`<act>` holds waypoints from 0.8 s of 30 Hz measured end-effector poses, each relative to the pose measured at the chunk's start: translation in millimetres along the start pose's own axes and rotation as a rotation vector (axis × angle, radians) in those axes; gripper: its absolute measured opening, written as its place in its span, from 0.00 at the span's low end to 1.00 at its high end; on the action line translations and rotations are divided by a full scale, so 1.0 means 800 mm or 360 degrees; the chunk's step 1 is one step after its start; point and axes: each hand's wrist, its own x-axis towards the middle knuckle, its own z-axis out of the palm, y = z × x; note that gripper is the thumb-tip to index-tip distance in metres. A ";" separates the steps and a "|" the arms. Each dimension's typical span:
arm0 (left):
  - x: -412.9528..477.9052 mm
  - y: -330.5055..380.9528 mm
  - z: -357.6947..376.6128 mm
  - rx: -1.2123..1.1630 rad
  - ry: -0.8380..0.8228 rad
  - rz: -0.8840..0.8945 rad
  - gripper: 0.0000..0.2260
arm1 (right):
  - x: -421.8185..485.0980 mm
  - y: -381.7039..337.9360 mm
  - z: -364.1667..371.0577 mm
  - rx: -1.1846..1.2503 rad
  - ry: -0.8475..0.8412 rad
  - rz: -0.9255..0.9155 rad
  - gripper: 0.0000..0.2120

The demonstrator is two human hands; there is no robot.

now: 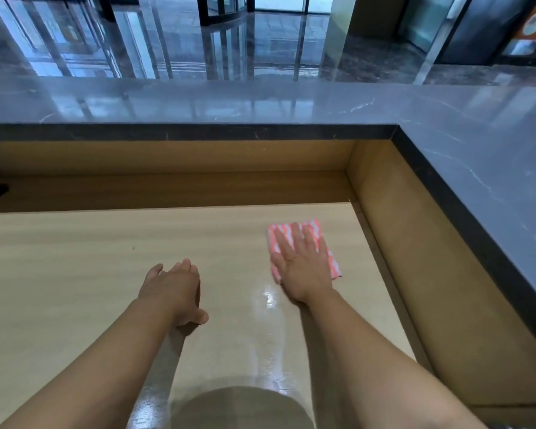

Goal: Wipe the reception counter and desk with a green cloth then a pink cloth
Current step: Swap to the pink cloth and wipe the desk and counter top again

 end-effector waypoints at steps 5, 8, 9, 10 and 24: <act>-0.003 -0.003 0.002 -0.0069 0.0040 0.0021 0.40 | -0.027 0.092 -0.012 -0.0016 0.0005 0.0345 0.28; -0.007 -0.009 0.008 -0.0125 0.0118 0.0053 0.40 | -0.031 0.104 -0.007 0.0070 -0.0017 0.0512 0.28; -0.009 -0.012 0.011 -0.0142 0.0169 0.0063 0.40 | -0.031 0.096 -0.004 0.0108 0.0000 0.0604 0.28; -0.011 -0.015 0.014 -0.0154 0.0224 0.0070 0.40 | -0.030 0.083 0.000 0.0136 0.0013 0.0698 0.27; -0.094 -0.017 0.060 -0.0225 0.0459 0.0197 0.26 | -0.093 -0.187 0.033 0.0102 -0.0146 -0.0203 0.26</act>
